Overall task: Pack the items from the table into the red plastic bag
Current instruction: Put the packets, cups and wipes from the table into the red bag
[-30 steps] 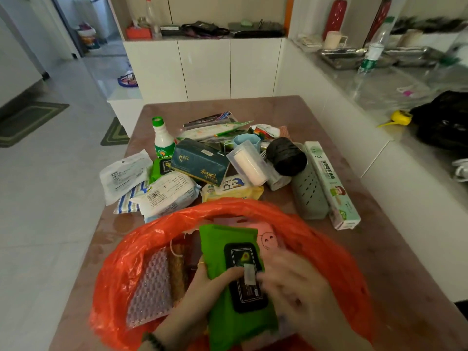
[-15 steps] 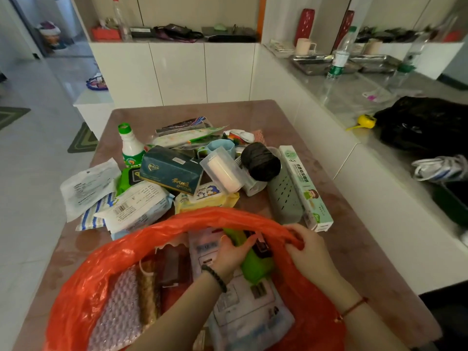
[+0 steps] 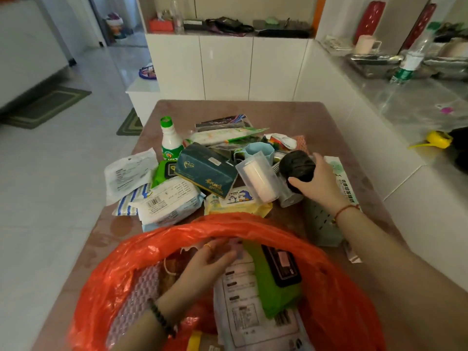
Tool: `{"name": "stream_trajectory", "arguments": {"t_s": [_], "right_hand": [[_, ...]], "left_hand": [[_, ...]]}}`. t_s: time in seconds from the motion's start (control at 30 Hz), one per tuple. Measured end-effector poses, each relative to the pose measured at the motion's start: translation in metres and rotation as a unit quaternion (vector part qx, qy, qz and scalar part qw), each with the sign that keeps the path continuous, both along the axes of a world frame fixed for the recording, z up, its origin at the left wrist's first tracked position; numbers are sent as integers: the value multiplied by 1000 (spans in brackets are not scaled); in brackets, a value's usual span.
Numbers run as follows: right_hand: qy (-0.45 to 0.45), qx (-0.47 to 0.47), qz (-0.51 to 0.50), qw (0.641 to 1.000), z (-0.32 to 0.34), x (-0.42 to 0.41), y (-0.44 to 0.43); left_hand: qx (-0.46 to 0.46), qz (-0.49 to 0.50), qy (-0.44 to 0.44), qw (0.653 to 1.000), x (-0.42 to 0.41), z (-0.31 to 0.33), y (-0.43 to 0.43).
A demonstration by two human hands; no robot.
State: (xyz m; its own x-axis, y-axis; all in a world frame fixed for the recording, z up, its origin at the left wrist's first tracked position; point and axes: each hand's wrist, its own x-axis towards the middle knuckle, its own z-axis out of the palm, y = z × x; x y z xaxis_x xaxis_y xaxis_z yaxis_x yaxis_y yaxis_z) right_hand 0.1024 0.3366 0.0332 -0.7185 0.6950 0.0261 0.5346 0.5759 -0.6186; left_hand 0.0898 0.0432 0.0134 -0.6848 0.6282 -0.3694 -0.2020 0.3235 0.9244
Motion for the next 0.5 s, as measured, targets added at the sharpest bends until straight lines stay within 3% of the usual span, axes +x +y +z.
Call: {"name": "stream_trajectory", "arguments": {"t_s": [0.1, 0.23, 0.33, 0.4, 0.5], "right_hand": [[-82, 33, -18, 996, -19, -25, 20], [-28, 26, -56, 998, -22, -25, 22], [101, -49, -121, 986, -6, -6, 9], [217, -136, -161, 953, 10, 13, -8], [364, -247, -130, 889, 34, 58, -53]], "left_hand": [[-9, 5, 2, 1000, -2, -1, -17], [-8, -9, 28, 1000, 5, -5, -43], [-44, -58, 166, 983, 16, -5, -68], [-64, -135, 259, 954, 23, -10, -88], [-100, -252, 397, 877, 33, -22, -118]]}}
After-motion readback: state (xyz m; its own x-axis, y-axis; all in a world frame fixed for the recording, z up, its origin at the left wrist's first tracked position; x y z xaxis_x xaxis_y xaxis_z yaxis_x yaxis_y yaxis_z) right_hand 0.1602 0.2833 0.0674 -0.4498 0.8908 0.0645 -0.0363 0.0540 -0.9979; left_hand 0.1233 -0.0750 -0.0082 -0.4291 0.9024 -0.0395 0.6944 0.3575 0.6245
